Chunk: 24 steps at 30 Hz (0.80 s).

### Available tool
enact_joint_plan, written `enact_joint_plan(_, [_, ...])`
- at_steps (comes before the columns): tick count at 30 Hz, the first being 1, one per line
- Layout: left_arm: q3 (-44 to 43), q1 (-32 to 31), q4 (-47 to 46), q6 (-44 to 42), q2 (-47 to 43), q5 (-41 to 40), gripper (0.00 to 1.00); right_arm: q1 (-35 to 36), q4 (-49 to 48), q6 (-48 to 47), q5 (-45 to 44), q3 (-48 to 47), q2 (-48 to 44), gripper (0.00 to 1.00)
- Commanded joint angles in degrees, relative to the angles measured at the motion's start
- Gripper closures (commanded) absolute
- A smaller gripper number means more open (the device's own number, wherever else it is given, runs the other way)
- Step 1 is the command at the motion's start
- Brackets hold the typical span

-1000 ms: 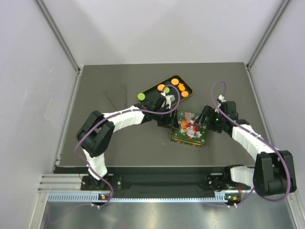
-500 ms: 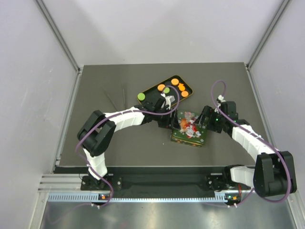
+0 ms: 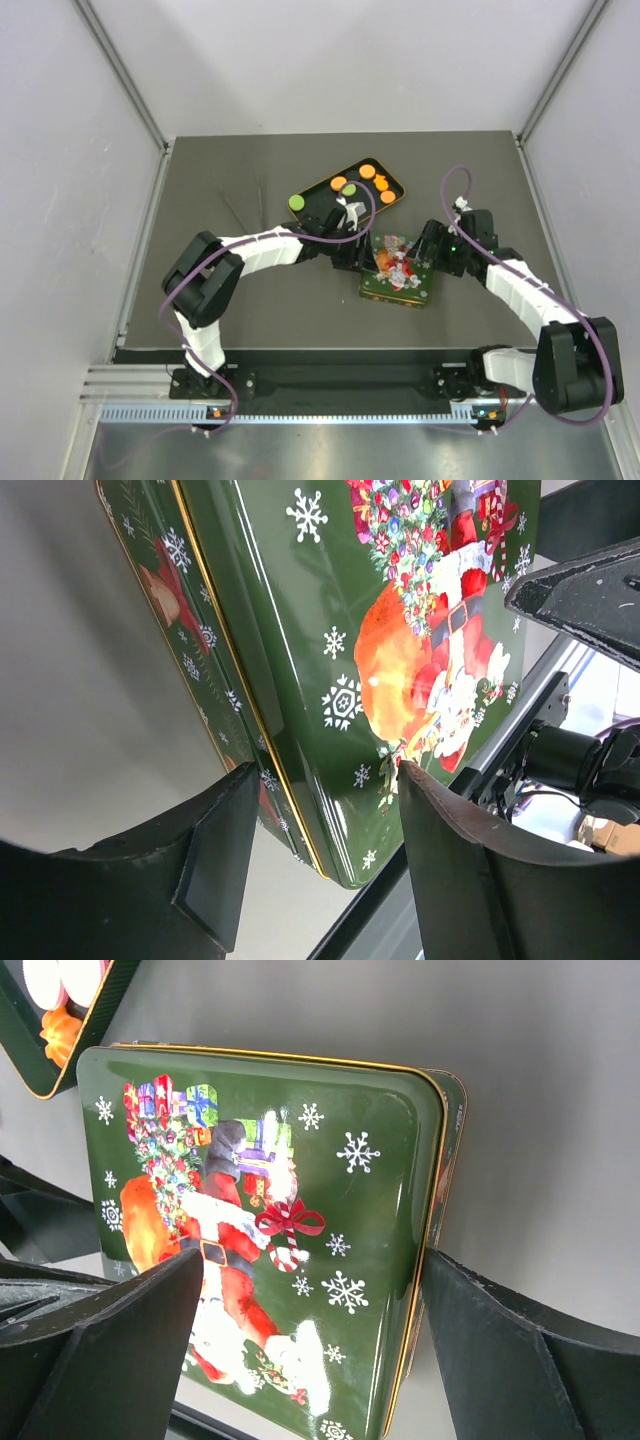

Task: Pack the cookies

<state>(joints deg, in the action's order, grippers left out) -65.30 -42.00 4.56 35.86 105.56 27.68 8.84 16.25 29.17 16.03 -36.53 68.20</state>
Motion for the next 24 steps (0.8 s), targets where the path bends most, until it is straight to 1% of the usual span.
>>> enact_joint_plan(1, [0.70, -0.36, -3.85, 0.53, 0.44, 1.94, 0.38, 1.53, -0.69, 0.54, 0.23, -2.93, -0.88, 0.11])
enact_joint_plan(14, [1.14, -0.71, -3.94, 1.76, 1.23, 2.20, 0.40, 3.37, 1.06, 0.28, -1.00, -5.39, 2.11, 0.11])
enact_joint_plan(16, [1.14, -0.72, -5.77, 1.94, 1.32, 2.29, 0.40, 3.55, 1.50, 0.19, -1.62, -5.65, 2.55, 0.11])
enact_joint_plan(24, [1.49, -1.16, -6.31, 2.46, 1.93, 2.29, 0.41, 5.40, 3.26, -0.43, -5.22, -7.50, 3.95, 0.10])
